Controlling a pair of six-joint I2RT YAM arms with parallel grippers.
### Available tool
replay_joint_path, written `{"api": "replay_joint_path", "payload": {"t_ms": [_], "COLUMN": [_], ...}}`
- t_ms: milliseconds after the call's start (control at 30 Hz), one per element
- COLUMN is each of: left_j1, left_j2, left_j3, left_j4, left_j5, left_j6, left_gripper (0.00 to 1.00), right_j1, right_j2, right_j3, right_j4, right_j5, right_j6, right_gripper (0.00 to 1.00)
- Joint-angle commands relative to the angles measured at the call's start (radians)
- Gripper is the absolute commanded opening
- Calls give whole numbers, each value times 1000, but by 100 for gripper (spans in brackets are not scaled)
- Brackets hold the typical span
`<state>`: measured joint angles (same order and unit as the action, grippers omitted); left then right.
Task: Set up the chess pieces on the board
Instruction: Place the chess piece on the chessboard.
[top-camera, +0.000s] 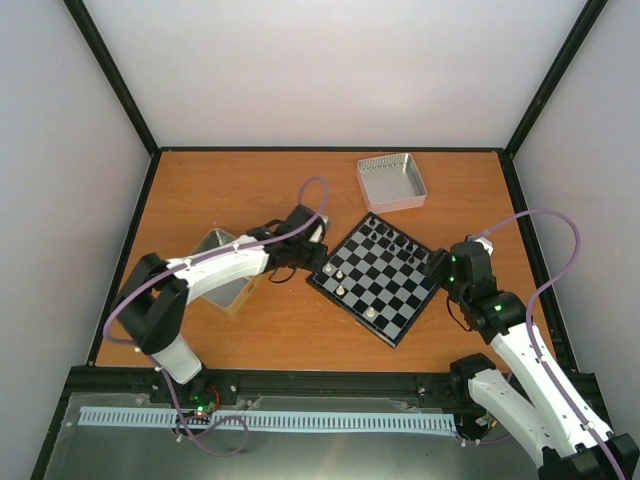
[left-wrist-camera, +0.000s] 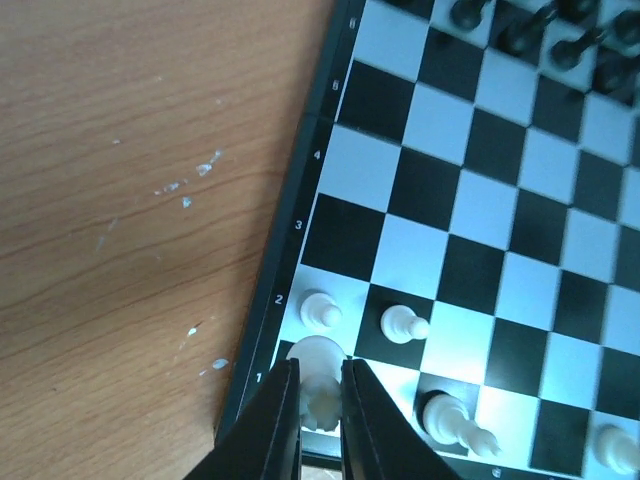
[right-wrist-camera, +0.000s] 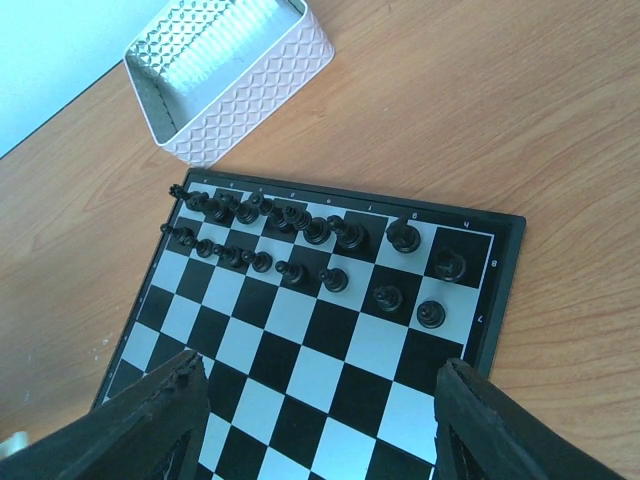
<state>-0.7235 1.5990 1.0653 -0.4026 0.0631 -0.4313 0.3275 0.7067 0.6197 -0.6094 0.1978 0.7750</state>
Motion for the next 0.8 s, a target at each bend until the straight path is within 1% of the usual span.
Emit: {"api": "replay_joint_path", "payload": {"t_ms": [0,133,333,600,767], "left_j1": [-82,-117,-120,-120,-120], "left_j2": [101,176,181,191,189], "left_j3": [115,151,149,158,151], "left_j4": [-141,-210,-244,-215,-177], "left_j5": [-182,-226,-245,-173,-108], "left_j6": [9,-15,-55,-37,-7], "left_gripper": [1,1,0,1,4], "right_j1": [5,5,5,5,5], "right_j2": [-10,-10,-12,-6,-12], "right_j3": [-15,-17,-18,-21,-24], "right_j4": [5,4,4,8,5], "right_j5": [7,8,11,4,8], "right_j6": [9,7,2,5,4], "right_gripper": [62,62,62,62,62]}}
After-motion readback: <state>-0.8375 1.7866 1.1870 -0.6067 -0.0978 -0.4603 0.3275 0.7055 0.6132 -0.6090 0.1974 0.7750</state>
